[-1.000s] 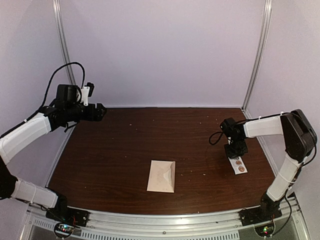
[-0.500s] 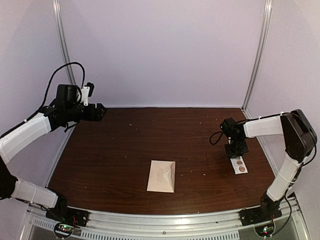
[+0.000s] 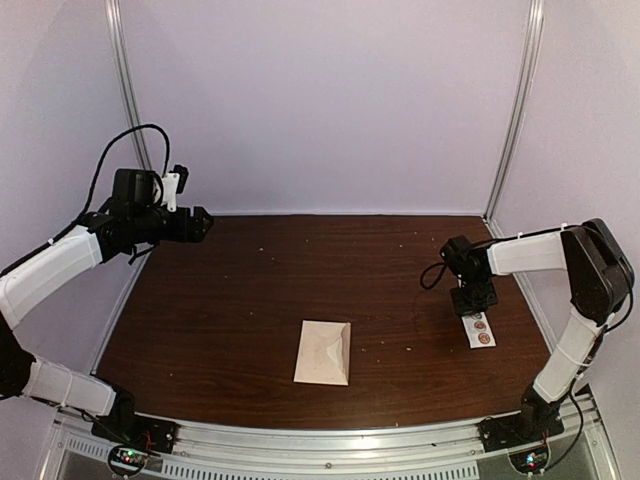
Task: Place the letter into the envelope and seal it
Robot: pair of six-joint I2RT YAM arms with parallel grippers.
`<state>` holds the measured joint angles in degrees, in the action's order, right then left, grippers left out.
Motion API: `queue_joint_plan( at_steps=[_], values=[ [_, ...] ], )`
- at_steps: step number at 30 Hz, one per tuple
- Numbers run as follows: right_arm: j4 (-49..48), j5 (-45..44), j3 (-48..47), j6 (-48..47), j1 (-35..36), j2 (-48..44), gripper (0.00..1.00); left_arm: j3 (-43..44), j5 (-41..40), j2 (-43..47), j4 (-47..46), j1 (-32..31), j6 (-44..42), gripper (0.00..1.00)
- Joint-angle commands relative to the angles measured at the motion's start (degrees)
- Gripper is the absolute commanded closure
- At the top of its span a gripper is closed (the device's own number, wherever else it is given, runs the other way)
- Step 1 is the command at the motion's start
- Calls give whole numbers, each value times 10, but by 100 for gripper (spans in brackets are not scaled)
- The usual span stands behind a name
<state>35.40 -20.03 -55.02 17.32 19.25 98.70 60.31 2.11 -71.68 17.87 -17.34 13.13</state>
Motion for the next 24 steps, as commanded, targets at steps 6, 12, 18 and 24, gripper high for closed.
queue_joint_plan(
  at_steps=[6,12,18,24],
  values=[
    [5,42,-10,5,-3,-41,100,-1,-4,5,-25,2,-6,12],
    [-11,130,-7,-2,2,-57,100,-1,-1,6,-25,2,-6,11],
    [-31,212,-4,3,25,-59,100,-2,-1,7,-26,2,-6,12],
    [-56,275,-10,18,65,-62,100,-9,32,11,-35,2,-7,12]
  ],
)
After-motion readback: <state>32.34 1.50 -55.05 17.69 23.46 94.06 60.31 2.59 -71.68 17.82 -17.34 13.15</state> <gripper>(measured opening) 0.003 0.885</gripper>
